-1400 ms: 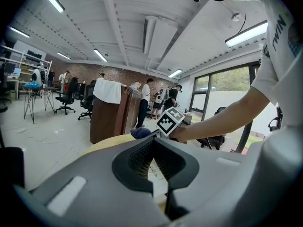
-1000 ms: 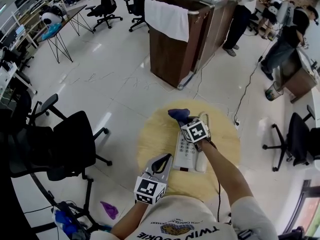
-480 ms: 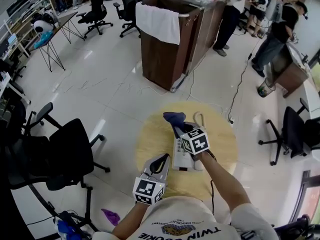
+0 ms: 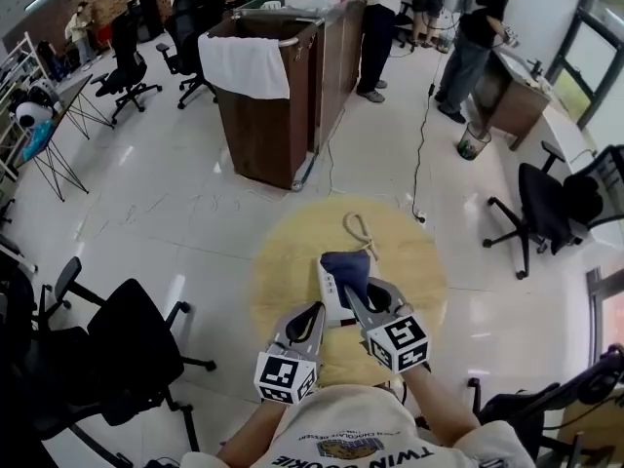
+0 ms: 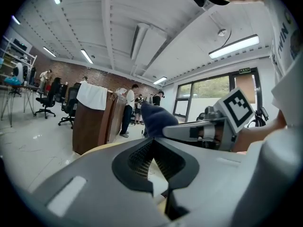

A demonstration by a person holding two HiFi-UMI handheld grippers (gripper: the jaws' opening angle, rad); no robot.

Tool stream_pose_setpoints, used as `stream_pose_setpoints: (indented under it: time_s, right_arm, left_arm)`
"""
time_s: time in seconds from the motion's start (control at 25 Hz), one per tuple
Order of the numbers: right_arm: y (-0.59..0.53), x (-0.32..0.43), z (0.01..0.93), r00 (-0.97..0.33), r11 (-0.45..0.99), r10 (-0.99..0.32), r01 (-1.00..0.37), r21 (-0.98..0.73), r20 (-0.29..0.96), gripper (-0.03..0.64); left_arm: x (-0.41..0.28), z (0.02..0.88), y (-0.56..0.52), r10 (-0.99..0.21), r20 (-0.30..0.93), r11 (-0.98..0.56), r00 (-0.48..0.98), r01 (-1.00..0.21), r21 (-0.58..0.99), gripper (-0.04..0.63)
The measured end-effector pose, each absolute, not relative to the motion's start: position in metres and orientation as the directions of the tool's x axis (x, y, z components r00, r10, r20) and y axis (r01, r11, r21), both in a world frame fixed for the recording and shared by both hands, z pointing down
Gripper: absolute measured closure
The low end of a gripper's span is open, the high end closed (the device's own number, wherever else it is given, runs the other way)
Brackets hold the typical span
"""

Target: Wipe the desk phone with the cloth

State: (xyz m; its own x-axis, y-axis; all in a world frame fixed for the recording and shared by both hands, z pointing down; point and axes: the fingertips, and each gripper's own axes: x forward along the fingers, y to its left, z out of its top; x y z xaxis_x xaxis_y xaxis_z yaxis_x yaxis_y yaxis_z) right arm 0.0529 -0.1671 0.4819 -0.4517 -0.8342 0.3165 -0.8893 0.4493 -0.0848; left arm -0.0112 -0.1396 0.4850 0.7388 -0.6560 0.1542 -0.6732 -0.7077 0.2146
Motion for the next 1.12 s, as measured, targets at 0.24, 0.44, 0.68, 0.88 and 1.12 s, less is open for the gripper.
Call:
stream_pose_setpoints:
  time_s: [0.24, 0.44, 0.68, 0.88, 1.12]
  right_arm:
    - [-0.096, 0.064, 0.468, -0.344, 0.35, -0.906, -0.937, -0.024, 0.247, 0.552]
    - [-0.064, 0.069, 0.473, -0.292, 0.293, -0.926, -0.956, -0.034, 0.239, 0.552]
    - [-0.044, 0.066, 0.475, -0.27, 0.264, -0.932, -0.963, -0.058, 0.24, 0.552]
    - [-0.038, 0.063, 0.477, -0.26, 0.254, -0.933, -0.965, -0.055, 0.248, 0.552]
    - [-0.034, 0.064, 0.479, -0.252, 0.244, -0.934, -0.968, -0.061, 0.252, 0.552]
  left_arm:
    - [0.001, 0.471, -0.118, -0.601, 0.121, -0.768, 0.79, -0.613, 0.185, 0.604]
    - [0.008, 0.467, -0.103, -0.57, 0.106, -0.794, 0.815, -0.579, 0.184, 0.604]
    - [0.011, 0.464, -0.086, -0.539, 0.095, -0.817, 0.837, -0.547, 0.18, 0.604]
    - [0.01, 0.466, -0.08, -0.527, 0.1, -0.824, 0.844, -0.536, 0.181, 0.604]
    - [0.01, 0.464, -0.076, -0.523, 0.093, -0.829, 0.847, -0.531, 0.178, 0.604]
